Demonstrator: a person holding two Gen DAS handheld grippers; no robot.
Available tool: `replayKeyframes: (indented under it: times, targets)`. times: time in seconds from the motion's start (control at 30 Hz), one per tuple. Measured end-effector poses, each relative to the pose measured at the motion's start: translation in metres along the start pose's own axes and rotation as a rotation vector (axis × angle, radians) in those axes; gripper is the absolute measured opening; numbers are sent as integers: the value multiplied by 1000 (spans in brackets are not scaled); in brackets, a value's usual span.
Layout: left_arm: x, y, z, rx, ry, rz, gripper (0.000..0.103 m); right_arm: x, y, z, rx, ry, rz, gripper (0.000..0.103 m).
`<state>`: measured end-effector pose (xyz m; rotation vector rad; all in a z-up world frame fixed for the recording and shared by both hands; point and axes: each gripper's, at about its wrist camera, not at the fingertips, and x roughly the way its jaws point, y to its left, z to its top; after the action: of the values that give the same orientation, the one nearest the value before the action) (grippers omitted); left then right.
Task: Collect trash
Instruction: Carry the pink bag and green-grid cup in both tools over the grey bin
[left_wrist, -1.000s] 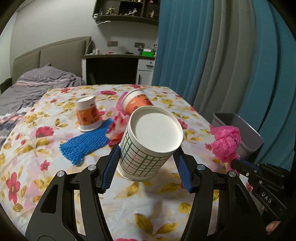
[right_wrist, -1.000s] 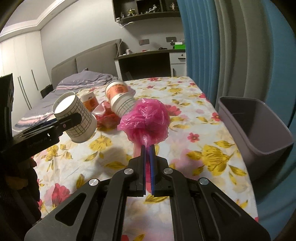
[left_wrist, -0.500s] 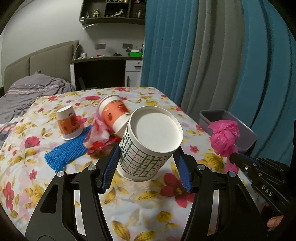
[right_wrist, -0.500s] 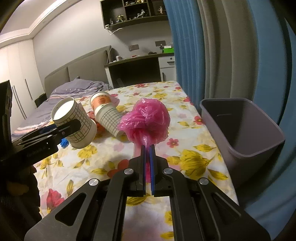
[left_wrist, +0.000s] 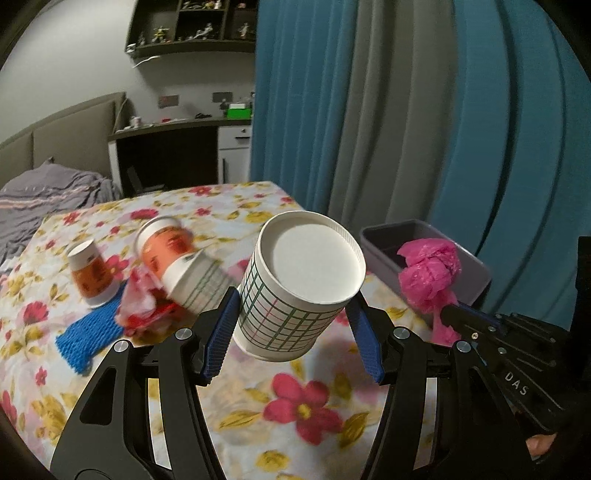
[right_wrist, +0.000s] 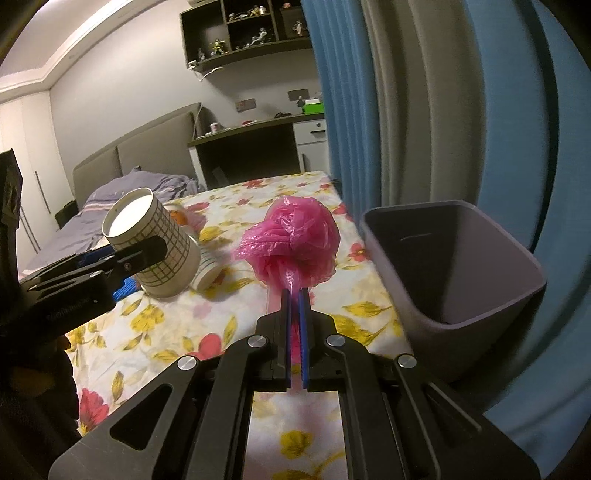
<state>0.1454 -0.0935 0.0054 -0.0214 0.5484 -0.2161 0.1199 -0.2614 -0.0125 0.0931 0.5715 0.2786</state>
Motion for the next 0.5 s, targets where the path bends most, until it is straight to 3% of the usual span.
replayKeyframes:
  times: [0.5]
  targets:
    - [54, -78, 45, 89, -10, -160, 58, 1, -77, 30, 77, -57, -157, 5]
